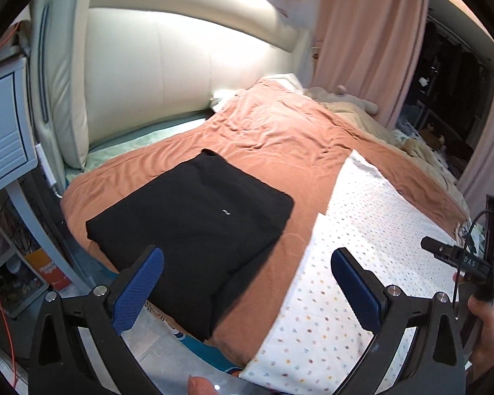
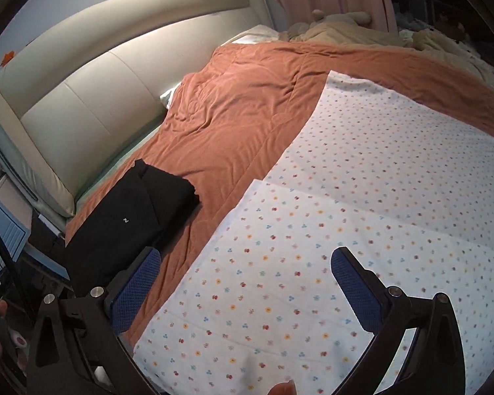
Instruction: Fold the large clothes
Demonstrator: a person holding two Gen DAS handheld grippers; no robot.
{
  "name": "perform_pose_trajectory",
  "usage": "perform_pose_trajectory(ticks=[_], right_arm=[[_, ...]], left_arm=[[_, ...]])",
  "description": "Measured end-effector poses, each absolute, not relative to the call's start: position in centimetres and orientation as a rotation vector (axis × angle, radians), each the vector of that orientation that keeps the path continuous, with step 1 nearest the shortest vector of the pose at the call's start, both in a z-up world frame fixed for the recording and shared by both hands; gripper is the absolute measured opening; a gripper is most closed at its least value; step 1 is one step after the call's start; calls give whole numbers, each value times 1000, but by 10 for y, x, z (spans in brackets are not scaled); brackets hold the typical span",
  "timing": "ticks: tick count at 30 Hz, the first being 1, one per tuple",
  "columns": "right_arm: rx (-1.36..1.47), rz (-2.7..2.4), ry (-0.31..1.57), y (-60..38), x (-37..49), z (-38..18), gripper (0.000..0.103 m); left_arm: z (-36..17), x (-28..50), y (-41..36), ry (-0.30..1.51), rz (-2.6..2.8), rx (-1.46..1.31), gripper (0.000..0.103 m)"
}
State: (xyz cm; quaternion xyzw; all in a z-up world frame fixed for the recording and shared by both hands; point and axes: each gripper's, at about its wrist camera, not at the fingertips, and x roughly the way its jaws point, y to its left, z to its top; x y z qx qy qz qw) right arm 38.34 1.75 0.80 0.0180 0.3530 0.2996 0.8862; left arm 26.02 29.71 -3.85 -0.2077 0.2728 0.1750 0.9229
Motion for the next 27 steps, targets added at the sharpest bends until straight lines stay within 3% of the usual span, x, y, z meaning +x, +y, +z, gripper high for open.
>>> perform_pose_trajectory(ticks=[10, 27], right_arm=[[34, 586, 644, -51, 309, 29, 103], [110, 499, 548, -180, 188, 14, 103]], left_arm=[[-12, 229, 244, 521, 250, -392, 103], [0, 176, 123, 505, 44, -324, 103]])
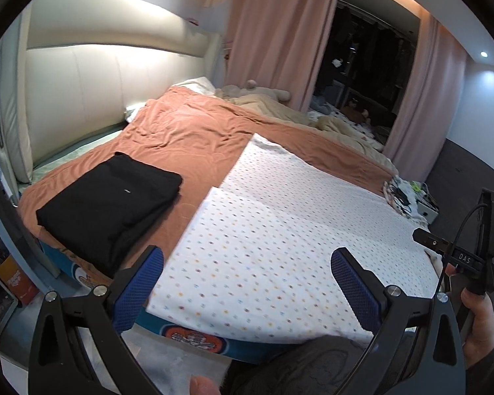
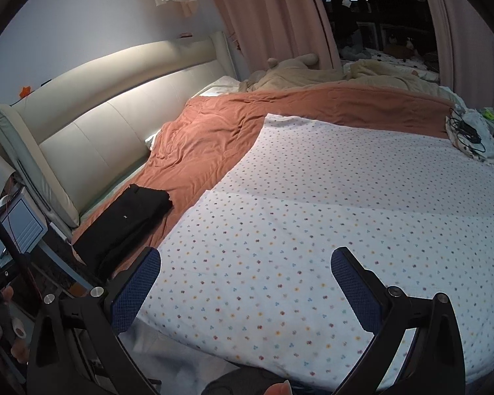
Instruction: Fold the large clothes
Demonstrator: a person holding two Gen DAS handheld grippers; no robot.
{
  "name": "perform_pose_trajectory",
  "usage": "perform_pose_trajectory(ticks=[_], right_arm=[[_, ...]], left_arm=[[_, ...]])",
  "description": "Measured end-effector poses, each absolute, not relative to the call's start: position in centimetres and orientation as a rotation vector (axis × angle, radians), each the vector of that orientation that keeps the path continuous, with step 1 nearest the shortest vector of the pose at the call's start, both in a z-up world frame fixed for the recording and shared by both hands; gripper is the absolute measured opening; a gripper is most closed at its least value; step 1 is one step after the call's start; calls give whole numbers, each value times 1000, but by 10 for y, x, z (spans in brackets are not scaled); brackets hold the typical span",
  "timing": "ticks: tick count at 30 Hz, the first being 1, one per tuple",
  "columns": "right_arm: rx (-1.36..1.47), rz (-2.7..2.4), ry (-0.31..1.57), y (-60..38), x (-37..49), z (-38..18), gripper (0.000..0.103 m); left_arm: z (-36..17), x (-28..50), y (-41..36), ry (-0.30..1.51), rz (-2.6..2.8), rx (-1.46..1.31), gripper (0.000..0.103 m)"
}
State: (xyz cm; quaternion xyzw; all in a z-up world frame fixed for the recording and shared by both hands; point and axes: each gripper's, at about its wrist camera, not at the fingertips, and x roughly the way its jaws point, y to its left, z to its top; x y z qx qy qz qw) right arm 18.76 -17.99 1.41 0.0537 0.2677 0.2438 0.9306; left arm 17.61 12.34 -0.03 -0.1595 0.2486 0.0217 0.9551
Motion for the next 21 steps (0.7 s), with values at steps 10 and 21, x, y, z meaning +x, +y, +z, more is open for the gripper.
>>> perform_pose_trajectory(ticks=[10, 21], right_arm=[[98, 401, 463, -234, 107, -1, 103], [154, 326, 383, -268, 37, -39, 103]], left_arm=[[6, 137, 40, 425, -34, -218, 103], [2, 79, -3, 340, -5, -177, 103]])
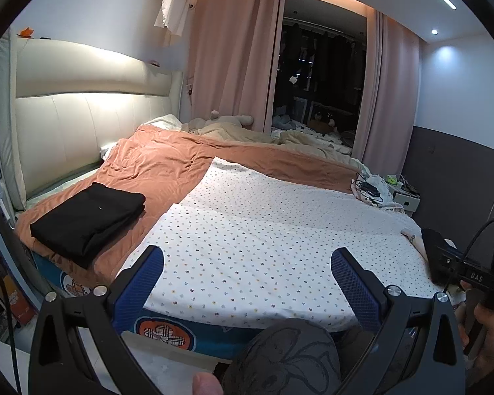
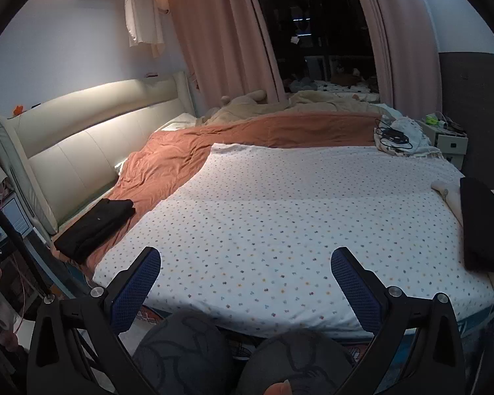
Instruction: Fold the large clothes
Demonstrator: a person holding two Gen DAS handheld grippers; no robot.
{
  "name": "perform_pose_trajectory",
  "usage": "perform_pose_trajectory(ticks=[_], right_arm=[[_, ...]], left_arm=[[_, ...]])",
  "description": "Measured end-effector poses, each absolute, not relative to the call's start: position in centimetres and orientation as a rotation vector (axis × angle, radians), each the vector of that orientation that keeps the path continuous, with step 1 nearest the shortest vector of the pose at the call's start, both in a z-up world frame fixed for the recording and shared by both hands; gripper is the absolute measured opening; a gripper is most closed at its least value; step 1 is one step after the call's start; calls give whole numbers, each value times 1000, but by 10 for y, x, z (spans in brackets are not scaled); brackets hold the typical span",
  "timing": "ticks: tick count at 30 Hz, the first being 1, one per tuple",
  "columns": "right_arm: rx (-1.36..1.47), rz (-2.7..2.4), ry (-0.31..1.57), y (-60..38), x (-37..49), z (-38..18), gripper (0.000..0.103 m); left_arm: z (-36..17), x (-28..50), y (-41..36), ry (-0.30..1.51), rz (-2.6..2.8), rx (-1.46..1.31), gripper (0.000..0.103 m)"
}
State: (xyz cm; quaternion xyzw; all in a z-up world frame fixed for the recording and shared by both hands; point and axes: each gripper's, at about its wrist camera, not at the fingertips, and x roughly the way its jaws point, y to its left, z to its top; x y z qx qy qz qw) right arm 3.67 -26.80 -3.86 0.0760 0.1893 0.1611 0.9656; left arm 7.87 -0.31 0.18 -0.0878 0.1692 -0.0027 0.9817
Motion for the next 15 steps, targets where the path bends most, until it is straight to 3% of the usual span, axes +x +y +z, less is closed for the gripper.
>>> perform_pose_trajectory(ticks=[15], right_arm=[[158, 302, 344, -274, -28, -80, 103]], left_arm=[[-16, 34, -35, 316, -15, -86, 103]])
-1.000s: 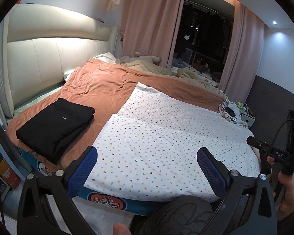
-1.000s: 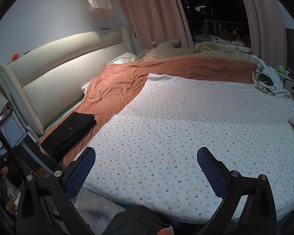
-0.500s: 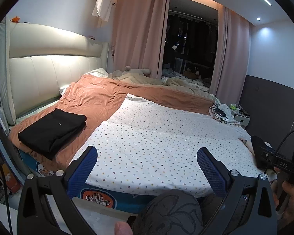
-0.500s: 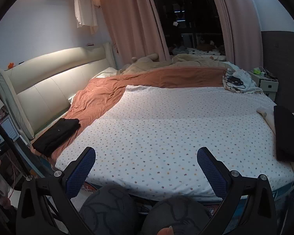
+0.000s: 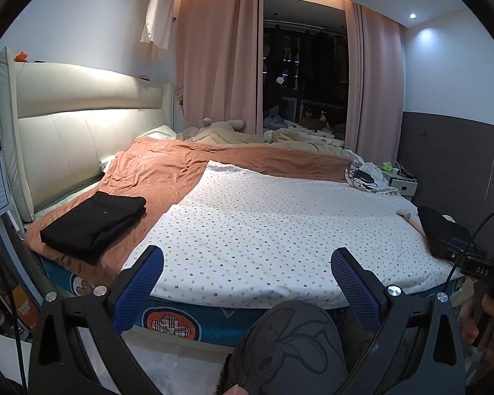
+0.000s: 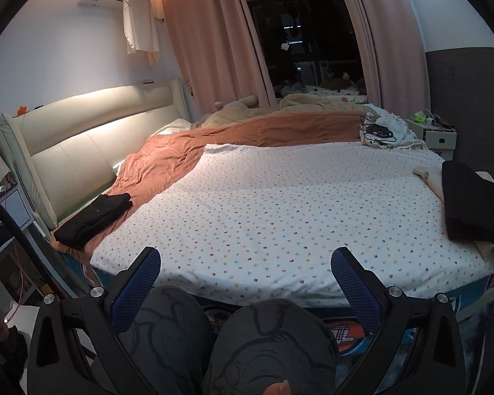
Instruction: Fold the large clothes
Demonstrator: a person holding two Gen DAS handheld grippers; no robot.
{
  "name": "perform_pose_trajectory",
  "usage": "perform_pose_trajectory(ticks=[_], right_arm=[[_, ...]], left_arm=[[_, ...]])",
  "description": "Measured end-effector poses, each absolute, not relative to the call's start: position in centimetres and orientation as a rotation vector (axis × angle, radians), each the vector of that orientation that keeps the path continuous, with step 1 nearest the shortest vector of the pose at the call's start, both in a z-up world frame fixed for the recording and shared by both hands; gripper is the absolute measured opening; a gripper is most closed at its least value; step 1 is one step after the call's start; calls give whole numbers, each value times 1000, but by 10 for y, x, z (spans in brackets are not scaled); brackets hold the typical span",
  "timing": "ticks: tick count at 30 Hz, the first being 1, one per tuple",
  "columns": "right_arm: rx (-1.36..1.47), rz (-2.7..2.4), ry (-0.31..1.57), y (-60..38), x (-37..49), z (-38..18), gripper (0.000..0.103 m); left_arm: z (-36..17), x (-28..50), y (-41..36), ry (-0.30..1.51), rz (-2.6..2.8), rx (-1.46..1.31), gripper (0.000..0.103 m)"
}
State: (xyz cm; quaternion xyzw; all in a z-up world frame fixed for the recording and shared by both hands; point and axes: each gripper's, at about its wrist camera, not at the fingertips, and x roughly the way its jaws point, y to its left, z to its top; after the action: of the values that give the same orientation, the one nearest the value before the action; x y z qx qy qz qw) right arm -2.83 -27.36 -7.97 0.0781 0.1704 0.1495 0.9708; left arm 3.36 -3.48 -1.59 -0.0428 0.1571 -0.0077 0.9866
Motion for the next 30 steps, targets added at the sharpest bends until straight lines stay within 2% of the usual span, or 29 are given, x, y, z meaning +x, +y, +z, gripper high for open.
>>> perform_pose_trajectory(ticks=[11, 30], right_arm=[[133, 315, 298, -289, -76, -97, 103], [144, 313, 271, -290, -82, -109, 103]], left_arm=[[-19, 7, -49, 254, -19, -61, 103], [-27, 3, -51, 262, -22, -59, 103]])
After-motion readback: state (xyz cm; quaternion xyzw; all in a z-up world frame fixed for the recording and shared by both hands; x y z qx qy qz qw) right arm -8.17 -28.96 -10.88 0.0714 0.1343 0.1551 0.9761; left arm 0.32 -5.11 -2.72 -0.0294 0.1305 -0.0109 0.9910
